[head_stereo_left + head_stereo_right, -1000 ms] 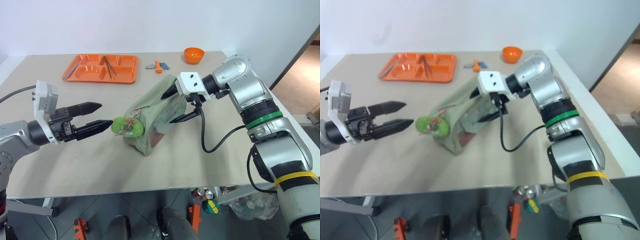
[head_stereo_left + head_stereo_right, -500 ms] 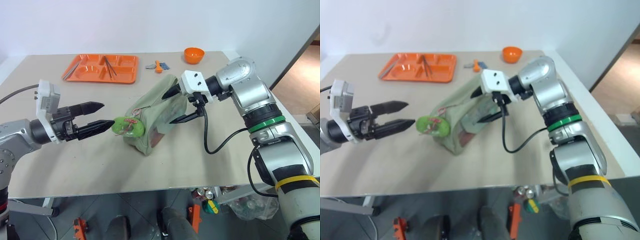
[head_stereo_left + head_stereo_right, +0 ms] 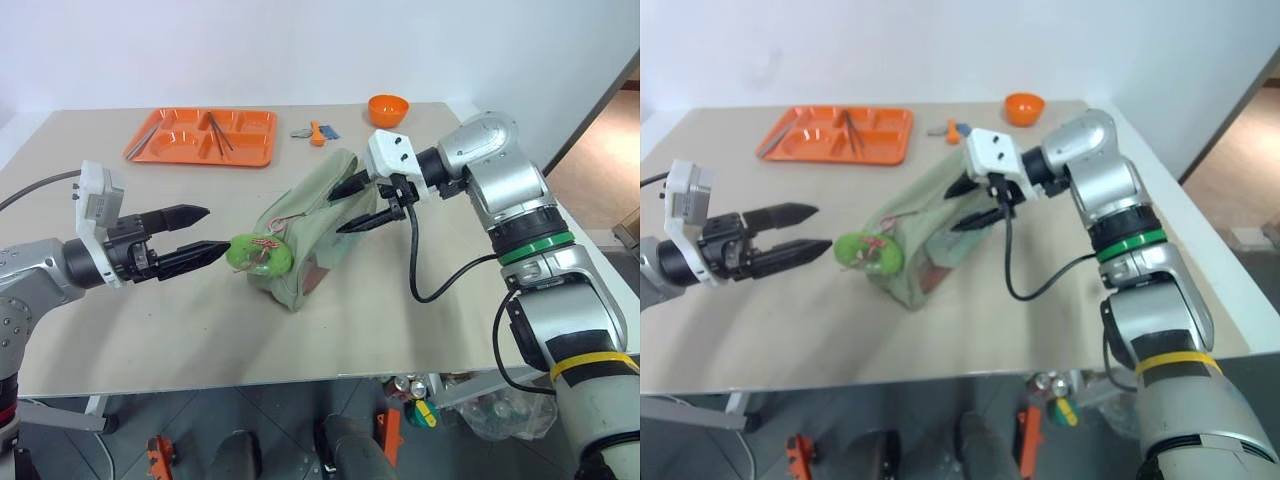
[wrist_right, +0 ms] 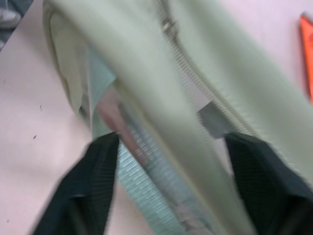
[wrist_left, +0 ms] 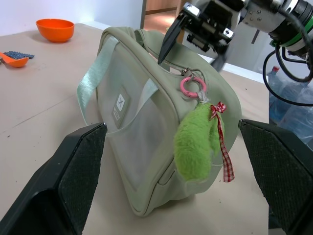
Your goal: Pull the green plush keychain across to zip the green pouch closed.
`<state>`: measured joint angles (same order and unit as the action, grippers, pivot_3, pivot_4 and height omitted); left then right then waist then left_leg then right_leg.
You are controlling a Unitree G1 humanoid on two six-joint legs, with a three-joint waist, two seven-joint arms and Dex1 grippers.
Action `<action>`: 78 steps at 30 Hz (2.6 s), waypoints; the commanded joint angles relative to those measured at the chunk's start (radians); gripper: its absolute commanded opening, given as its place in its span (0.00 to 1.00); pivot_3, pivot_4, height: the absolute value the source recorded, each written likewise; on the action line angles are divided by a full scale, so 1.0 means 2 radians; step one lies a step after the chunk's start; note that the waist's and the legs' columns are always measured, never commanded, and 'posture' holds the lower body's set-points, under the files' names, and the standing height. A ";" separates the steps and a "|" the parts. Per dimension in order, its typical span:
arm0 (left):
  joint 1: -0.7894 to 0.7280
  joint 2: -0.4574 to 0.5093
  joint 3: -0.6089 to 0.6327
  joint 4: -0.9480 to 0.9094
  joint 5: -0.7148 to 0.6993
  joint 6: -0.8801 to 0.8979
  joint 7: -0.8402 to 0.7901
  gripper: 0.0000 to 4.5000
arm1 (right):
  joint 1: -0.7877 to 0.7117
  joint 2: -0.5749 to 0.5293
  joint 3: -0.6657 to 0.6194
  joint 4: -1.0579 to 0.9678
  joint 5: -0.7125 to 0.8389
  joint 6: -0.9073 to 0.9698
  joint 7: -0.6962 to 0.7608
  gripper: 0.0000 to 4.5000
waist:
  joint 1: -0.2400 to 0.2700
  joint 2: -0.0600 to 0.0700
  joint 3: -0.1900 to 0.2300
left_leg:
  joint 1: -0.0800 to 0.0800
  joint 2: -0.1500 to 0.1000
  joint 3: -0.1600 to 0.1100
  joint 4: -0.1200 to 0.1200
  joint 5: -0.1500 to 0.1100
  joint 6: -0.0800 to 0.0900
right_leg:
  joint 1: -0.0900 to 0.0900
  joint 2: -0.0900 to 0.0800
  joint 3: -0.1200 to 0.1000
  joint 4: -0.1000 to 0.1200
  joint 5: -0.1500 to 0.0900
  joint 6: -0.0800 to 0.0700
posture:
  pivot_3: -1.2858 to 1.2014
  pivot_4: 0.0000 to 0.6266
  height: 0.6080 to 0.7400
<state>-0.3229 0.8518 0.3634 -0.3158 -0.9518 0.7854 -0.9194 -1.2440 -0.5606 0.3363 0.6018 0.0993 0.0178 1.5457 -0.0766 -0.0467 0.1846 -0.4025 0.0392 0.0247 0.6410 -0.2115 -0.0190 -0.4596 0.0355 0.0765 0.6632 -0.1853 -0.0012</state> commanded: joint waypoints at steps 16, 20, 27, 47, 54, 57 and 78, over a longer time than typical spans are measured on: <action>-0.010 0.003 0.009 -0.002 -0.001 -0.009 0.002 1.00 | -0.010 -0.002 -0.023 -0.028 0.009 0.018 0.009 0.01 | 0.000 0.000 0.000 | 0.000 0.000 0.000 0.000 0.000 0.000 | 0.000 0.000 0.000 0.000 0.000 0.000 | 0.52 0.24 1.00; -0.008 0.005 0.029 -0.003 -0.011 -0.007 0.007 1.00 | -0.020 -0.006 -0.018 -0.016 -0.016 0.039 -0.026 0.01 | 0.000 0.000 0.000 | 0.000 0.000 0.000 0.000 0.000 0.000 | 0.000 0.000 0.000 0.000 0.000 0.000 | 0.52 0.24 1.00; 0.025 0.014 0.064 -0.010 -0.013 -0.007 0.012 1.00 | -0.030 -0.012 -0.003 -0.039 -0.049 0.169 -0.067 0.01 | 0.001 0.000 0.000 | 0.000 0.000 0.000 0.000 0.000 0.000 | 0.000 0.000 0.000 0.000 0.000 0.000 | 0.52 0.24 1.00; 0.049 0.007 0.066 -0.006 0.003 -0.032 0.014 1.00 | -0.139 -0.016 0.037 -0.049 -0.071 0.288 -0.051 0.01 | 0.001 0.000 0.000 | -0.001 -0.001 0.000 -0.002 0.000 -0.001 | -0.001 -0.002 -0.001 0.000 -0.003 0.000 | 0.52 0.24 1.00; 0.049 -0.002 0.067 -0.003 0.000 -0.035 0.016 1.00 | -0.120 0.016 0.052 -0.076 -0.080 0.302 -0.066 0.01 | -0.002 0.000 0.000 | -0.002 0.000 0.000 -0.002 -0.001 -0.001 | -0.003 -0.001 -0.001 0.001 -0.003 -0.001 | 0.52 0.24 1.00; 0.047 -0.002 0.063 -0.004 0.000 -0.033 0.016 1.00 | -0.138 0.044 0.040 -0.042 -0.082 0.301 -0.096 0.01 | -0.002 0.000 0.000 | -0.002 0.000 0.000 -0.002 -0.001 -0.001 | -0.004 -0.001 -0.001 0.002 -0.002 -0.002 | 0.52 0.24 1.00; 0.054 0.007 0.075 -0.010 -0.013 -0.025 0.020 1.00 | -0.092 0.094 0.007 -0.047 -0.049 0.347 -0.152 0.01 | -0.001 0.000 0.000 | -0.002 0.004 0.000 -0.002 -0.001 -0.002 | -0.005 0.004 -0.001 0.002 -0.002 -0.004 | 0.52 0.24 1.00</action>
<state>-0.2055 0.8473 0.4789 -0.3136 -0.9626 0.7430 -0.8792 -1.4228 -0.3760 0.3897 0.5430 -0.0203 0.7012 1.2672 -0.0791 -0.0469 0.1845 -0.4074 0.0472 0.0247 0.6381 -0.2137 -0.0230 -0.4695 0.0429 0.0746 0.6667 -0.1890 -0.0093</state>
